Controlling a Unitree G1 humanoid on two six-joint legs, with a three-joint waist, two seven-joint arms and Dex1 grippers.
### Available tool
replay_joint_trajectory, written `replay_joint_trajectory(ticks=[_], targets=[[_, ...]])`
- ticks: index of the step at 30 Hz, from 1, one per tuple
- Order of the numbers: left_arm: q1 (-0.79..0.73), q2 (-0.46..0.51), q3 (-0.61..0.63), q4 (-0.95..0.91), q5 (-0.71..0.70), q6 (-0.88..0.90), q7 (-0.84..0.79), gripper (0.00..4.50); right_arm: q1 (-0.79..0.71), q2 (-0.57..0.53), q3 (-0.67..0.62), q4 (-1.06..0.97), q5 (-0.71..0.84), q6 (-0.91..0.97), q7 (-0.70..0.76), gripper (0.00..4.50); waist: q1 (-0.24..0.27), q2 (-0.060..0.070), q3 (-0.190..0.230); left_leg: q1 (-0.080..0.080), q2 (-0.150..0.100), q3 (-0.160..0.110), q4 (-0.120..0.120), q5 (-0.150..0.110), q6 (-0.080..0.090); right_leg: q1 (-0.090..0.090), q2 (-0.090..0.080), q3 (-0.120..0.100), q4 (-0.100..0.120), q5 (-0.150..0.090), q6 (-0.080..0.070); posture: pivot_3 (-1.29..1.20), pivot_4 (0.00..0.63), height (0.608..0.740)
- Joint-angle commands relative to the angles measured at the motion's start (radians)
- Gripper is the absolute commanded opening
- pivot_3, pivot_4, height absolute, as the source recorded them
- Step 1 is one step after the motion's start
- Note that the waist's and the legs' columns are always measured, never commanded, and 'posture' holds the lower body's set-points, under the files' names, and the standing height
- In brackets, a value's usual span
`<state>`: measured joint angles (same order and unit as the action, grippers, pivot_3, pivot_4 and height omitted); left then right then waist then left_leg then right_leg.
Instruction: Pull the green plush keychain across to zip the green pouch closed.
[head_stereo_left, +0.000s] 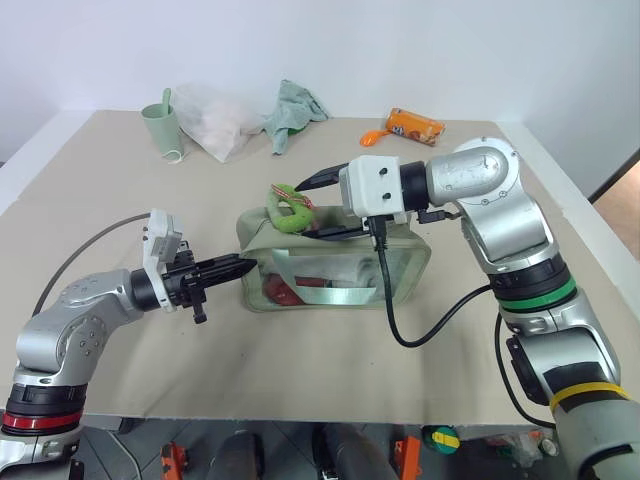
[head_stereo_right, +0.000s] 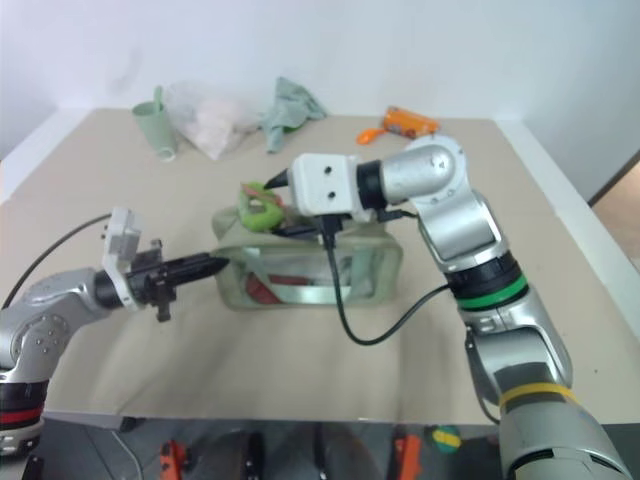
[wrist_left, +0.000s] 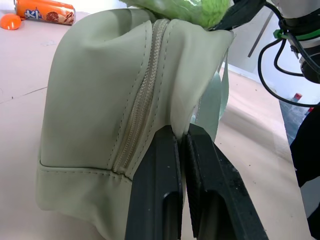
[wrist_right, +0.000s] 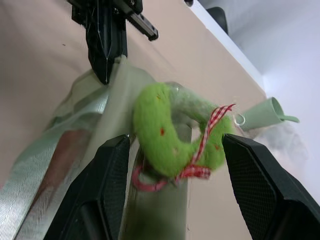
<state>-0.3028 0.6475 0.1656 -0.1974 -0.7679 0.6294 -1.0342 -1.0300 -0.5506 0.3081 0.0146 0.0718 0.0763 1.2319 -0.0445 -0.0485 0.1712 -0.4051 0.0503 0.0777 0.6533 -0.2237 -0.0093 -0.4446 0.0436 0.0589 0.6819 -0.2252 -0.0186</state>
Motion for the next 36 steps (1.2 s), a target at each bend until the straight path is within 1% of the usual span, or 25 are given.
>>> replay_joint_trajectory(ticks=[1,4,5,7,8,10,11,13,20,23,26,31,34,36], targets=[[0.012,-0.002,0.0,-0.022,-0.005,-0.005,-0.001,0.0,-0.028,0.021,0.0,-0.019,-0.006,-0.013,-0.012,3.01,0.0,0.0,0.0,0.0,0.0,0.0,0.0,0.0,0.0,0.0,0.0,0.0,0.0,0.0,0.0,0.0,0.15,0.737],[0.015,-0.002,0.0,-0.025,-0.005,-0.005,0.002,0.0,-0.025,0.034,0.006,-0.013,-0.008,-0.014,-0.011,3.01,0.0,0.0,0.0,0.0,0.0,0.0,0.0,0.0,0.0,0.0,0.0,0.0,0.0,0.0,0.0,0.0,0.15,0.737],[0.016,-0.002,0.001,-0.025,-0.005,-0.005,0.003,0.0,-0.025,0.038,0.005,-0.009,-0.008,-0.015,-0.012,2.77,0.0,0.0,0.0,0.0,0.0,0.0,0.0,0.0,0.0,0.0,0.0,0.0,0.0,0.0,0.0,0.0,0.15,0.737],[0.016,-0.003,0.001,-0.025,-0.006,-0.006,0.004,0.0,-0.021,0.039,0.003,-0.005,-0.004,-0.016,-0.003,2.12,0.0,0.0,0.0,0.0,0.0,0.0,0.0,0.0,0.0,0.0,0.0,0.0,0.0,0.0,0.0,0.0,0.15,0.737],[0.018,-0.003,0.001,-0.026,-0.006,-0.006,0.006,0.0,-0.018,0.039,0.001,-0.006,0.001,-0.014,0.003,1.86,0.0,0.0,0.0,0.0,0.0,0.0,0.0,0.0,0.0,0.0,0.0,0.0,0.0,0.0,0.0,0.0,0.15,0.737],[0.021,-0.004,0.002,-0.029,-0.007,-0.006,0.006,0.0,-0.013,0.039,-0.004,-0.007,0.009,-0.012,0.007,1.03,0.0,0.0,0.0,0.0,0.0,0.0,0.0,0.0,0.0,0.0,0.0,0.0,0.0,0.0,0.0,0.0,0.15,0.737],[0.022,-0.004,0.002,-0.029,-0.007,-0.007,0.008,0.0,-0.011,0.039,-0.007,-0.006,0.012,-0.012,0.008,0.8,0.0,0.0,0.0,0.0,0.0,0.0,0.0,0.0,0.0,0.0,0.0,0.0,0.0,0.0,0.0,0.0,0.15,0.737],[0.022,-0.004,0.002,-0.028,-0.007,-0.007,0.008,0.0,-0.008,0.037,-0.011,-0.005,0.015,-0.008,0.011,0.02,0.0,0.0,0.0,0.0,0.0,0.0,0.0,0.0,0.0,0.0,0.0,0.0,0.0,0.0,0.0,0.0,0.15,0.737],[0.019,-0.006,0.001,-0.023,-0.007,-0.01,0.007,0.0,0.001,0.024,-0.015,-0.006,0.022,0.0,0.019,0.02,0.0,0.0,0.0,0.0,0.0,0.0,0.0,0.0,0.0,0.0,0.0,0.0,0.0,0.0,0.0,0.0,0.15,0.737],[0.019,-0.009,-0.002,-0.022,-0.006,-0.012,0.006,0.0,-0.006,0.0,-0.037,0.018,-0.008,0.008,-0.019,0.02,0.0,0.0,0.0,0.0,0.0,0.0,0.0,0.0,0.0,0.0,0.0,0.0,0.0,0.0,0.0,0.0,0.15,0.737],[0.019,-0.012,-0.005,-0.021,-0.003,-0.015,0.006,0.0,-0.012,-0.101,-0.085,0.072,-0.043,0.0,-0.03,0.02,0.004,0.0,0.0,0.0,-0.001,0.0,0.0,0.0,0.0,0.0,-0.001,0.0,0.0,0.0,0.0,0.0,0.15,0.737],[0.02,-0.015,-0.01,-0.016,-0.001,-0.021,0.002,0.0,0.009,-0.304,-0.157,0.142,-0.083,-0.029,-0.033,0.02,0.008,0.0,0.0,0.0,-0.004,0.001,0.0,-0.001,0.002,0.0,-0.005,0.0,-0.001,-0.001,-0.001,0.0,0.15,0.737],[0.019,-0.017,-0.016,-0.011,0.0,-0.025,-0.002,0.0,0.03,-0.397,-0.2,0.178,-0.094,-0.028,-0.049,0.02,0.01,0.0,0.0,0.0,-0.005,0.002,0.0,-0.002,0.003,0.0,-0.006,0.0,-0.001,-0.002,-0.001,0.0,0.15,0.737],[0.016,-0.02,-0.02,-0.006,0.003,-0.027,-0.003,0.0,0.052,-0.455,-0.21,0.215,-0.128,-0.046,-0.067,0.02,0.009,0.0,0.0,0.0,-0.005,0.002,0.0,-0.002,0.003,0.0,-0.005,0.0,-0.001,-0.002,-0.001,0.0,0.15,0.737]])
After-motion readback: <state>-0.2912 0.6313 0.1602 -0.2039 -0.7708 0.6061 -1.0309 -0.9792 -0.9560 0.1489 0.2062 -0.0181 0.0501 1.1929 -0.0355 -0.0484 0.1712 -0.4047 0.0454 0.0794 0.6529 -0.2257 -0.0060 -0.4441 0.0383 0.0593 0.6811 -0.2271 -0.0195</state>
